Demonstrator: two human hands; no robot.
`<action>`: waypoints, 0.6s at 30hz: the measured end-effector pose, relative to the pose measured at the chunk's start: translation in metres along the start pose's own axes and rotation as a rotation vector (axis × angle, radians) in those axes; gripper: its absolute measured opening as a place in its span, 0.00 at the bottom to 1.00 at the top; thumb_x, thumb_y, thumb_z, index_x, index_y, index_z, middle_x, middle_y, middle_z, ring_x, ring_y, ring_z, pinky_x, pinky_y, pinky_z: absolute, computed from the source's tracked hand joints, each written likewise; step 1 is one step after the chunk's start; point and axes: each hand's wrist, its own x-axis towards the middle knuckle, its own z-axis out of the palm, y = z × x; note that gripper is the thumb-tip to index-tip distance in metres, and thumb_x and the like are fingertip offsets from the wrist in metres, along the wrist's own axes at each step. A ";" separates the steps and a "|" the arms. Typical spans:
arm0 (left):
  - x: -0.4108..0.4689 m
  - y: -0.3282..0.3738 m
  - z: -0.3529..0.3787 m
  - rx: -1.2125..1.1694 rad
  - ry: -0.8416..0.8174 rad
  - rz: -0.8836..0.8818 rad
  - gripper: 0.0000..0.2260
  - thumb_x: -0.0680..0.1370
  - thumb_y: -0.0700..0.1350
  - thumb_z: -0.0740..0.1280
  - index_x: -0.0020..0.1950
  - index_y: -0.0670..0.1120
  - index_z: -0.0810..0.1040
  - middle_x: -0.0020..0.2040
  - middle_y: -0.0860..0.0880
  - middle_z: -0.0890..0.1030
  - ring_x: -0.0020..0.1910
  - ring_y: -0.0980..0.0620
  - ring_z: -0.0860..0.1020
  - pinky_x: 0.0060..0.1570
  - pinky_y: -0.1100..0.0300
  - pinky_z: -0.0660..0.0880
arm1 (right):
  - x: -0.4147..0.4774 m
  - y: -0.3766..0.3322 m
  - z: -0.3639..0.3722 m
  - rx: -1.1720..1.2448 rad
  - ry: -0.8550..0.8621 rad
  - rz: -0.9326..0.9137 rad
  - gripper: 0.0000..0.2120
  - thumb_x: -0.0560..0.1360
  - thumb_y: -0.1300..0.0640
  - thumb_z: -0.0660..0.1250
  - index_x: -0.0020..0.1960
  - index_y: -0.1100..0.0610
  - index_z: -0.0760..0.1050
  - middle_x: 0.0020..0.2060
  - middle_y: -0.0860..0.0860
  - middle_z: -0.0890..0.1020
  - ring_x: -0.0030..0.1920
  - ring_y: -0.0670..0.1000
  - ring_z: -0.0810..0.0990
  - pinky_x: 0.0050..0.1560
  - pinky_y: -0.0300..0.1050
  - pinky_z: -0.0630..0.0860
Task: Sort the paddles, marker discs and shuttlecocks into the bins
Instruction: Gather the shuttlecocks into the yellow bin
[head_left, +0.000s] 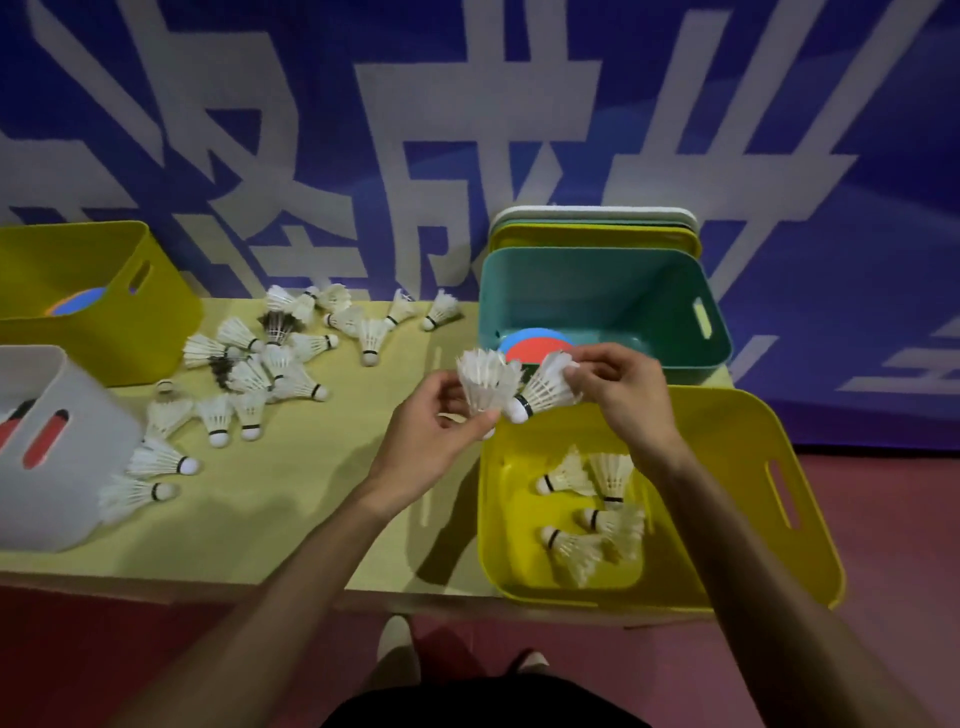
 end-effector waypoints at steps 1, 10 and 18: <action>-0.001 -0.001 0.013 0.039 -0.036 -0.005 0.16 0.72 0.43 0.74 0.57 0.49 0.75 0.49 0.51 0.81 0.46 0.57 0.79 0.44 0.64 0.77 | -0.002 0.006 -0.014 -0.014 -0.016 0.019 0.07 0.72 0.67 0.70 0.45 0.56 0.80 0.38 0.56 0.82 0.39 0.50 0.79 0.43 0.44 0.76; 0.002 -0.011 0.080 0.638 -0.242 0.035 0.23 0.72 0.52 0.72 0.64 0.50 0.70 0.44 0.58 0.76 0.42 0.54 0.78 0.44 0.53 0.75 | -0.007 0.063 -0.079 -0.435 -0.114 0.101 0.05 0.73 0.61 0.70 0.48 0.56 0.81 0.39 0.49 0.82 0.41 0.47 0.79 0.43 0.41 0.76; 0.007 -0.028 0.097 0.821 -0.424 -0.105 0.29 0.74 0.53 0.70 0.72 0.48 0.64 0.62 0.50 0.75 0.60 0.50 0.75 0.56 0.52 0.74 | -0.005 0.081 -0.088 -0.643 -0.254 0.112 0.06 0.75 0.59 0.67 0.51 0.56 0.81 0.42 0.48 0.82 0.43 0.45 0.79 0.45 0.38 0.74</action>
